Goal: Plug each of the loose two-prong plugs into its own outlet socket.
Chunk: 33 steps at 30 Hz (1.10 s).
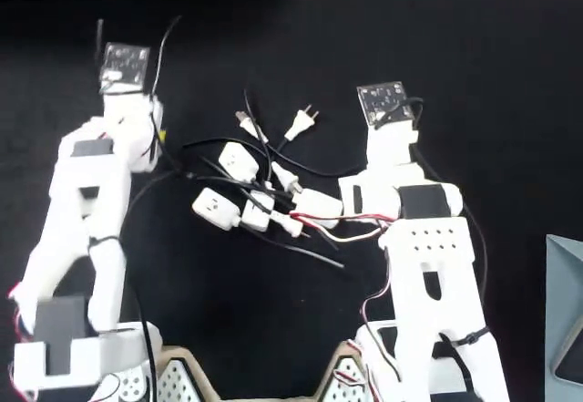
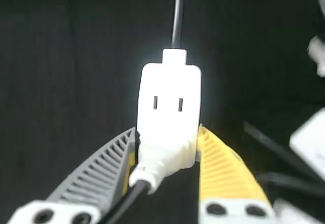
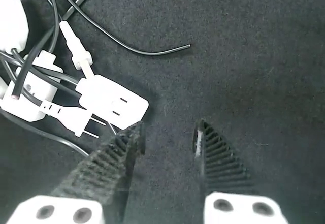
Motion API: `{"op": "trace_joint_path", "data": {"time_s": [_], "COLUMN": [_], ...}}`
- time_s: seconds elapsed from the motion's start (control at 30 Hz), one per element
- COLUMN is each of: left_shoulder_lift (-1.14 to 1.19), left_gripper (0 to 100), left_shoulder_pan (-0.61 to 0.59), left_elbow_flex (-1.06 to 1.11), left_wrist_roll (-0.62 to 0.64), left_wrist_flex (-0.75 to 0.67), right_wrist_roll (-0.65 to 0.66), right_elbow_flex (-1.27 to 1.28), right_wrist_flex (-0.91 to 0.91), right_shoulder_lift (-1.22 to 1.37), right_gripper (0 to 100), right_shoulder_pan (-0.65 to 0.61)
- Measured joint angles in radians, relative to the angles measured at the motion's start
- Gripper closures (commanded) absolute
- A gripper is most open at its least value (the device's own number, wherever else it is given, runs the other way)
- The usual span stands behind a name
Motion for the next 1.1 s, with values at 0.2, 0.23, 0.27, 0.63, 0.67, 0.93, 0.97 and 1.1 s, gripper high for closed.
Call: {"op": "trace_joint_path", "data": {"time_s": [0.2,0.23,0.27,0.63,0.67,0.93,0.97,1.1], "left_shoulder_lift": [0.272,0.321,0.368,0.631,0.631,0.614,0.603,0.531], "left_gripper": [97,97,97,69,69,69,69,69], "left_shoulder_pan": [0.064,0.072,0.078,0.101,0.101,0.101,0.101,0.107], "left_elbow_flex": [-0.222,-0.265,-0.310,-0.621,-0.635,-0.833,-0.859,-0.925], "left_wrist_roll": [0.000,0.000,0.000,0.018,0.040,0.063,0.063,0.064], "left_wrist_flex": [-0.041,-0.041,-0.041,0.037,0.066,0.439,0.486,0.664], "right_wrist_roll": [0.000,0.000,0.000,0.000,0.000,0.000,0.000,0.000], "right_elbow_flex": [0.000,0.000,0.000,0.000,0.000,0.000,0.000,0.000], "right_wrist_flex": [0.000,0.000,0.000,0.000,0.000,0.000,0.000,0.000], "right_shoulder_lift": [0.000,0.000,0.000,0.000,0.000,0.000,0.000,0.000], "right_gripper": [83.2,83.2,83.2,83.2,83.2,83.2,83.2,83.2], "right_shoulder_pan": [0.000,0.000,0.000,0.000,0.000,0.000,0.000,0.000]}}
